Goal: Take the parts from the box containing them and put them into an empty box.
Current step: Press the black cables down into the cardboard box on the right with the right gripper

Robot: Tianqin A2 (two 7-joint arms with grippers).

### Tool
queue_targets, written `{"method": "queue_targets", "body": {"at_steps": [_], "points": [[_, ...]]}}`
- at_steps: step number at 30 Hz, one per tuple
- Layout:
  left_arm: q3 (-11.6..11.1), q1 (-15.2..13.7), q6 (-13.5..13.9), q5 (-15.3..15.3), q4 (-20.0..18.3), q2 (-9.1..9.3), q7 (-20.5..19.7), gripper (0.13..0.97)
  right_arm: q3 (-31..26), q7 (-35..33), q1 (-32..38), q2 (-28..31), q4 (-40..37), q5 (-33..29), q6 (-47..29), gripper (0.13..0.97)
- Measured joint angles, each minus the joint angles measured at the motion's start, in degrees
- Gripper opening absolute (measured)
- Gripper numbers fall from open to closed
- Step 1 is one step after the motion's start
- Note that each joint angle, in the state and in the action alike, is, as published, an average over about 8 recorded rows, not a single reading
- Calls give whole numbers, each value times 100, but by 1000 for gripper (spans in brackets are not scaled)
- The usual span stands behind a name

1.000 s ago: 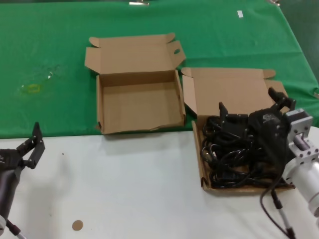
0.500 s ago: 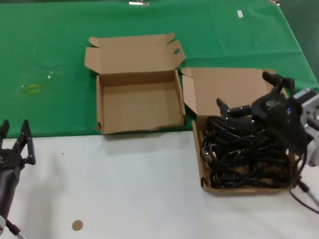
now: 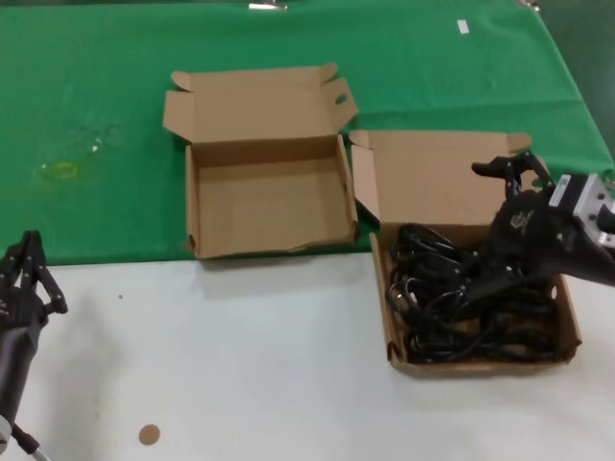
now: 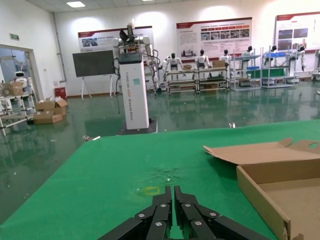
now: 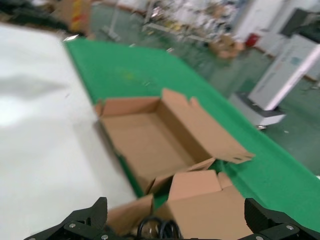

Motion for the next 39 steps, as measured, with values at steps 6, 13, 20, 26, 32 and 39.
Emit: {"method": "queue_targets", "body": {"at_steps": [6,13,20,26,32,39], "points": [[0,0,0,0,0,0,0,164,-27,-276,552,61,-308,-509,-1249,966],[0,0,0,0,0,0,0,145,-54,-686,995,24,-676,-985,-2403,966],[0,0,0,0,0,0,0,144,-76,-1128,1247,-168,-1042,-1451,-3067,960],[0,0,0,0,0,0,0,144,-64,-1405,1404,-445,-1363,-1771,-3250,955],[0,0,0,0,0,0,-1,144,-33,-1589,1486,-691,-1598,-2021,-3282,917],[0,0,0,1,0,0,-2,144,12,-1713,1512,-853,-1737,-2188,-3346,842]]}}
